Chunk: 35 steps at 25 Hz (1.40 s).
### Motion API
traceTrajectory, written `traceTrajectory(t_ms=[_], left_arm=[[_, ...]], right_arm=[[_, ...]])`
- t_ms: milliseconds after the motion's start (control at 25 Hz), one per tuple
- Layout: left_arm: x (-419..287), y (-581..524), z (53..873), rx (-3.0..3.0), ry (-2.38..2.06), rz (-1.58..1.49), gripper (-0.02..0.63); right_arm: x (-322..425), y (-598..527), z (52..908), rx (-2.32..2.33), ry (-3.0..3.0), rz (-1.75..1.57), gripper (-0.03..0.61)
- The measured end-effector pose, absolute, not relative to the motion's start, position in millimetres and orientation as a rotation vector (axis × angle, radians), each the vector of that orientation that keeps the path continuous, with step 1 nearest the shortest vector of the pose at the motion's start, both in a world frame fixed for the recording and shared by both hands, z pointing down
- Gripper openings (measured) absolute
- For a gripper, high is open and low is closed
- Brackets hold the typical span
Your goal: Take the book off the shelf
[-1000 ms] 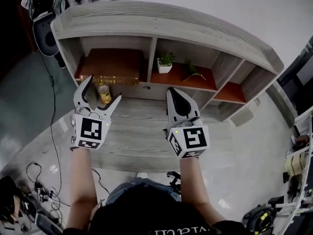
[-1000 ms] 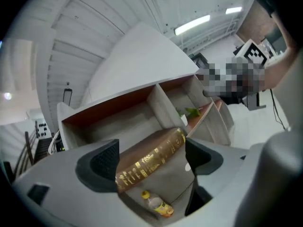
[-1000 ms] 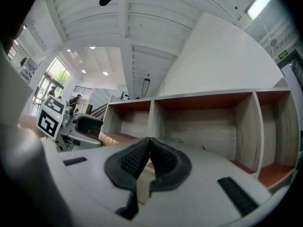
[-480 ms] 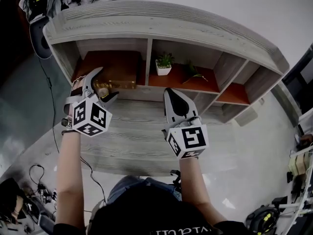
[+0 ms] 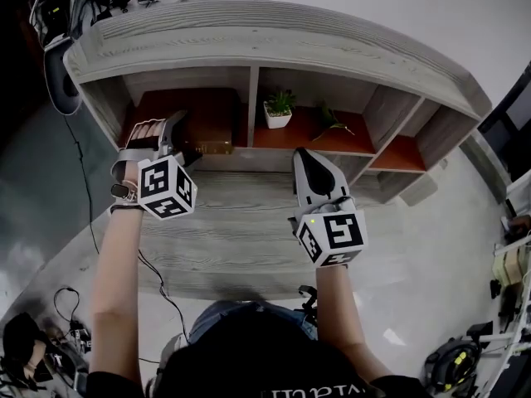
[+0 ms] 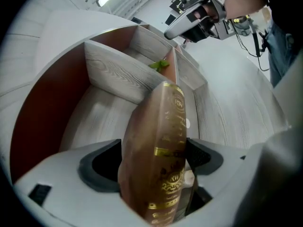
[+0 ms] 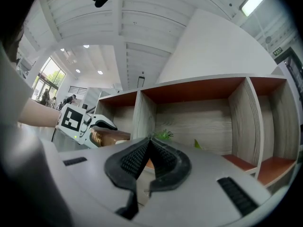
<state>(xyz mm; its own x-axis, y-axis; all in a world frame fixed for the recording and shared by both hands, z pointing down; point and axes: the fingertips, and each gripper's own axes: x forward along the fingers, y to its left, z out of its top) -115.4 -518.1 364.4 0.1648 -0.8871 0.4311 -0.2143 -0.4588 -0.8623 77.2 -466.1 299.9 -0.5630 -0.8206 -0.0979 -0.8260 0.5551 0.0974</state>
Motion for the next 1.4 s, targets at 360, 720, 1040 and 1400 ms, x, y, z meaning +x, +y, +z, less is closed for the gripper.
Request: traceTrajectory(t_ms=[360,720,1040,1400], left_arm=[[-124,-535,379,-1.654,1.000,-1.404,0.424],[-123,-528,382,-1.635,0.971,-1.417,0.402],[-120,-516,376,-1.645,0.981,-1.379,0.356],[-117,-492,376,-1.671,0.951,-1.375,0.350]], right_arm=[[67,-462,304,-1.469,2.731,0.203,0.014],[64,-453,302,-1.494,2.715,0.200,0.014],[60,-438,299,-1.515,2.691,0.184,0.014],[57,-416,296,-1.538,2.665,0.152,0.015]])
